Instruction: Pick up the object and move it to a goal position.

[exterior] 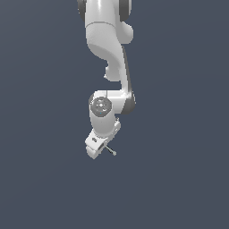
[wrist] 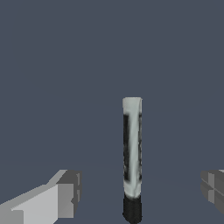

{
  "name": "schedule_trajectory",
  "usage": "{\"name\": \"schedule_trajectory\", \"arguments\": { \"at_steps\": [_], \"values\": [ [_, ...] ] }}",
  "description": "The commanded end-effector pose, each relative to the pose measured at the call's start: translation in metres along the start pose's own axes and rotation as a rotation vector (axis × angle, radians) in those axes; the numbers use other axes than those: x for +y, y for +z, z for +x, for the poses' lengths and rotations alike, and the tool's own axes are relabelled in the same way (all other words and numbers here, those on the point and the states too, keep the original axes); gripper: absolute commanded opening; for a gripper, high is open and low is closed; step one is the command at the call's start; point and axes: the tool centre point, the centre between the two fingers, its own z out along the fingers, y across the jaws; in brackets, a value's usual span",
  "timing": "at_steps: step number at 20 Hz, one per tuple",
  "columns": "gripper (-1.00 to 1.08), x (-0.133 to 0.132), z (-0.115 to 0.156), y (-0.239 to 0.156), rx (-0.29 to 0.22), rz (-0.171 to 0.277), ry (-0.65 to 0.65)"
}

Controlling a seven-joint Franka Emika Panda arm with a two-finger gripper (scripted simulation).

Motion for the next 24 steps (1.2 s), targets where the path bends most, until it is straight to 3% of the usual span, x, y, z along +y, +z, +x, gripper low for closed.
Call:
{"name": "schedule_trajectory", "arguments": {
  "at_steps": [1, 12, 13, 24],
  "values": [
    [1.00, -0.001, -0.001, 0.010, -0.001, 0.001, -0.001],
    [1.00, 0.000, 0.000, 0.043, -0.001, 0.001, -0.003],
    [-1.00, 0.000, 0.000, 0.043, -0.001, 0.001, -0.003],
    [-1.00, 0.000, 0.000, 0.043, -0.001, 0.001, -0.003]
  ]
}}
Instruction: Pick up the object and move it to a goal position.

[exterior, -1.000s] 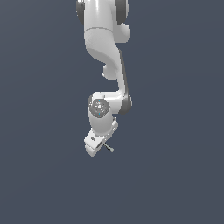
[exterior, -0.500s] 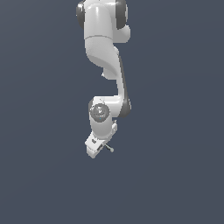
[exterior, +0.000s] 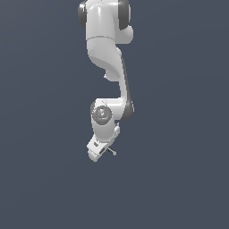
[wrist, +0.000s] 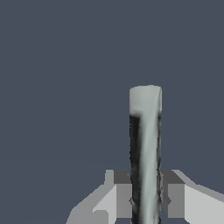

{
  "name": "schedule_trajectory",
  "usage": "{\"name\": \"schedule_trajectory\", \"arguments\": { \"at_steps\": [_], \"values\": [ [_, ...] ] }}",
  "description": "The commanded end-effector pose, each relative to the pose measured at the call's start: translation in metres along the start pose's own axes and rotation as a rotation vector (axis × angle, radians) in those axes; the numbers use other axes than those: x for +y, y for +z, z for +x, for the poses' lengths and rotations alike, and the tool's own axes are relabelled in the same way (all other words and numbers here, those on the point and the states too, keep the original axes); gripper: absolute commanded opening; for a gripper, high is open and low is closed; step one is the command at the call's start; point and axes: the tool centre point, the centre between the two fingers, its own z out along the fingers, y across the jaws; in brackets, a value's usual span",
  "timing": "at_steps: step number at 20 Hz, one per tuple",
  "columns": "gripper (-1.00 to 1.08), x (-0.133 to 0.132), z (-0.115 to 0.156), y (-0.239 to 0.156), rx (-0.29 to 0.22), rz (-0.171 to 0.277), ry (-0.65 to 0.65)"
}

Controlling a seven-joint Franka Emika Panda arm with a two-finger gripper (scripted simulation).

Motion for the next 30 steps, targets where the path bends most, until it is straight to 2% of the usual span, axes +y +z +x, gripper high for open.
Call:
{"name": "schedule_trajectory", "arguments": {
  "at_steps": [1, 9, 22, 30],
  "values": [
    [-1.00, -0.001, 0.001, 0.000, 0.000, 0.000, 0.000],
    [-1.00, -0.032, 0.027, -0.008, 0.000, 0.000, 0.000],
    [-1.00, -0.144, 0.123, -0.035, 0.000, 0.000, 0.000],
    [-1.00, -0.183, 0.160, -0.045, 0.000, 0.000, 0.000]
  ]
}}
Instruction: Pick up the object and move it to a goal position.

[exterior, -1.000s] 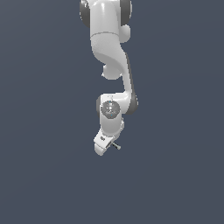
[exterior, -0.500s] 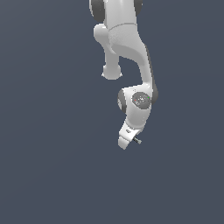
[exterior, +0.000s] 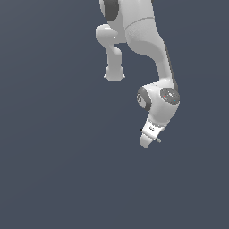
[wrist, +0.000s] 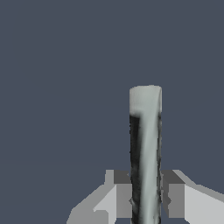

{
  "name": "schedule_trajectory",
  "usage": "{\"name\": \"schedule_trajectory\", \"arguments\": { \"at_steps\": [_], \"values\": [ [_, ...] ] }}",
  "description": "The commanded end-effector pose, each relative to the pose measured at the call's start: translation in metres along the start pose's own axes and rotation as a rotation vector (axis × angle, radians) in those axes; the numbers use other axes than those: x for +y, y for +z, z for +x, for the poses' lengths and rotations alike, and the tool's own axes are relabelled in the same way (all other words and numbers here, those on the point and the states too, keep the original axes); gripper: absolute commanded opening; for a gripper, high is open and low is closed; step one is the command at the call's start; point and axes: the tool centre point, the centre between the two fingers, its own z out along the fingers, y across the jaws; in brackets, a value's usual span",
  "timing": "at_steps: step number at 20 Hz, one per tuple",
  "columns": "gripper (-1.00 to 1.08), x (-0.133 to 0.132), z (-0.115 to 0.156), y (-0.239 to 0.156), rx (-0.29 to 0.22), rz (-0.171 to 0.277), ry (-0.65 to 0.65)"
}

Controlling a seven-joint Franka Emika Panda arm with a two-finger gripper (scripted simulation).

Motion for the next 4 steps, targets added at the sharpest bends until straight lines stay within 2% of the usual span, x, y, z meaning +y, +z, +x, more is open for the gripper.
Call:
{"name": "schedule_trajectory", "arguments": {
  "at_steps": [1, 4],
  "values": [
    [-1.00, -0.0066, 0.0068, -0.0020, 0.000, 0.000, 0.002],
    [-1.00, -0.0092, 0.0097, -0.0027, 0.000, 0.000, 0.002]
  ]
}}
